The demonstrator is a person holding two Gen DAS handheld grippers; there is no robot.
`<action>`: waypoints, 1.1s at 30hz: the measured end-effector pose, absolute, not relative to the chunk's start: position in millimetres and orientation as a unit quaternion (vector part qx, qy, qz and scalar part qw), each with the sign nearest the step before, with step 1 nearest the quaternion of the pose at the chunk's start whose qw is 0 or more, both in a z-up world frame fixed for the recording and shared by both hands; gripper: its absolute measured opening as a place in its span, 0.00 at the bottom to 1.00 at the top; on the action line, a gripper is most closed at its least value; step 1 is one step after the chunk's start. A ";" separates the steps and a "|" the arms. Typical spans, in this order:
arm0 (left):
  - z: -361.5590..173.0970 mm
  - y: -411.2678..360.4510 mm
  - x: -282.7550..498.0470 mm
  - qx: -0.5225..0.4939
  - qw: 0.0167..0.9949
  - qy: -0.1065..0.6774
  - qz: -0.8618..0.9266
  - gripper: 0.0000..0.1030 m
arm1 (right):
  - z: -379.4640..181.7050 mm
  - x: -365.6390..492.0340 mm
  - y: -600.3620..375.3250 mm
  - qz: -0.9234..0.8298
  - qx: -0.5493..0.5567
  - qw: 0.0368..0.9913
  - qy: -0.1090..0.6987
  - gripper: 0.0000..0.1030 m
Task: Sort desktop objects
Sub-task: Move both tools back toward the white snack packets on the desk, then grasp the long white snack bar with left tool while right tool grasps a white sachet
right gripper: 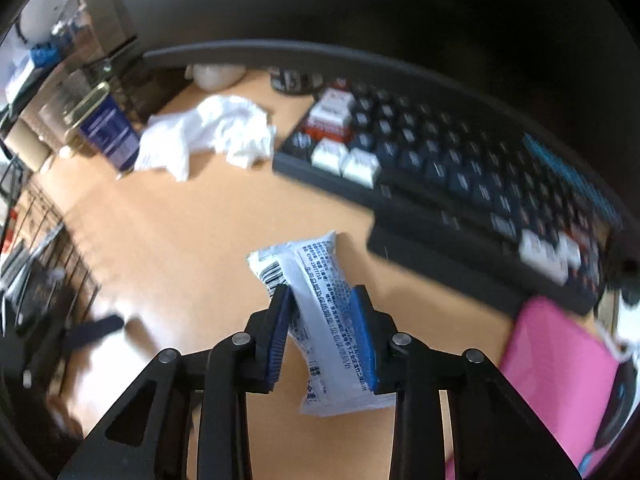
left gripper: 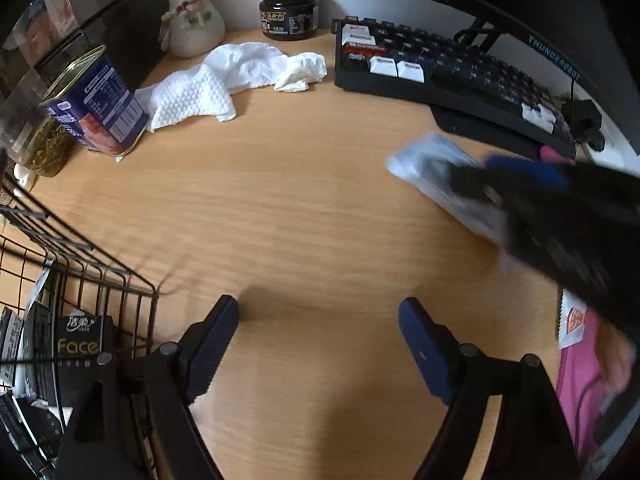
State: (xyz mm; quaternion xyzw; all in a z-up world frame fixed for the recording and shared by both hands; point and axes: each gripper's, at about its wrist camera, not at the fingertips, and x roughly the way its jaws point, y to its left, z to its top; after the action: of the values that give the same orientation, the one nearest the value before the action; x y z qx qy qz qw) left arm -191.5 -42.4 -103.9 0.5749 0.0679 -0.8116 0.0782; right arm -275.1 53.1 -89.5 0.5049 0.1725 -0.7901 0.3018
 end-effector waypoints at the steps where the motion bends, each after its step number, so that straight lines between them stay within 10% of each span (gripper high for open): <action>1: -102.9 -40.7 -189.7 0.575 0.080 0.066 -0.812 0.81 | -89.5 -267.0 62.5 -0.789 0.508 0.303 0.168 0.29; 33: -91.5 45.5 -210.8 0.577 0.047 0.024 -0.815 0.81 | -79.0 -225.1 241.2 -0.832 0.494 0.224 0.119 0.42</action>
State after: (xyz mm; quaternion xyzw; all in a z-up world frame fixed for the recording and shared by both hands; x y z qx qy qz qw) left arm -210.8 45.5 -91.5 0.5774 0.0236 -0.8147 0.0471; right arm -225.1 241.2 -79.0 0.4935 0.1195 -0.8317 0.2244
